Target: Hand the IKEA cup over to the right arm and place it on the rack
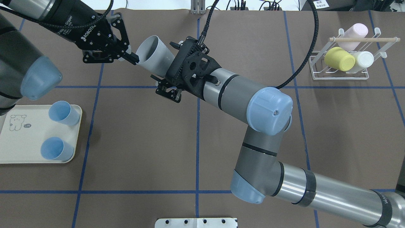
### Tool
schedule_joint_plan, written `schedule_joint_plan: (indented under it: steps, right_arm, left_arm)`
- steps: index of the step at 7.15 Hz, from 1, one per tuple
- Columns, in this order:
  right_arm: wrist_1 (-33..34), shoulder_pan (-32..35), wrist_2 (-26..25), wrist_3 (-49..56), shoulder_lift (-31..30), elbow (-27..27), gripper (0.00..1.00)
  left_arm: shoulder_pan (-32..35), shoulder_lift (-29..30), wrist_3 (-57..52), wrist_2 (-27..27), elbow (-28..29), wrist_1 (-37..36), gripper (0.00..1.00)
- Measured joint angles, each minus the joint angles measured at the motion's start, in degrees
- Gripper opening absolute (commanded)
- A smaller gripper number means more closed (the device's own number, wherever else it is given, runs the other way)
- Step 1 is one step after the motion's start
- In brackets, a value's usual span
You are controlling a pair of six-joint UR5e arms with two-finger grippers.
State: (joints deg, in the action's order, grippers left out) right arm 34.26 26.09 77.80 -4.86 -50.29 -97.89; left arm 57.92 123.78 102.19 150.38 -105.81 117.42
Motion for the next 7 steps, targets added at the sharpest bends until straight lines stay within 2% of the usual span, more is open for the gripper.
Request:
schedule_joint_plan:
  steps: [1, 2, 3, 4, 5, 6, 7]
  right_arm:
    - [-0.2, -0.2, -0.1, 0.2, 0.0, 0.0, 0.98]
    - [-0.2, -0.4, -0.1, 0.4, 0.0, 0.0, 0.85]
    - [-0.2, -0.6, -0.2, 0.8, 0.0, 0.0, 0.65]
    - [-0.2, -0.6, -0.3, 0.9, 0.1, 0.0, 0.53]
    - [-0.2, -0.6, -0.4, 1.0, 0.2, -0.1, 0.51]
    - [-0.2, -0.5, -0.4, 1.0, 0.2, -0.1, 0.51]
    - [-0.2, -0.5, -0.3, 1.0, 0.2, -0.3, 0.52]
  left_arm:
    - [0.0, 0.1, 0.0, 0.0, 0.0, 0.0, 0.0]
    - [0.0, 0.2, 0.0, 0.0, 0.1, 0.0, 0.0]
    - [0.0, 0.3, 0.0, 0.0, 0.1, 0.0, 0.0]
    - [-0.1, 0.3, 0.0, 0.0, 0.1, 0.0, 0.0]
    - [-0.1, 0.3, -0.1, 0.0, 0.1, 0.0, 0.88]
    - [-0.1, 0.4, -0.3, 0.0, 0.1, 0.0, 1.0]
    - [-0.1, 0.7, -0.7, -0.1, 0.1, 0.3, 1.0]
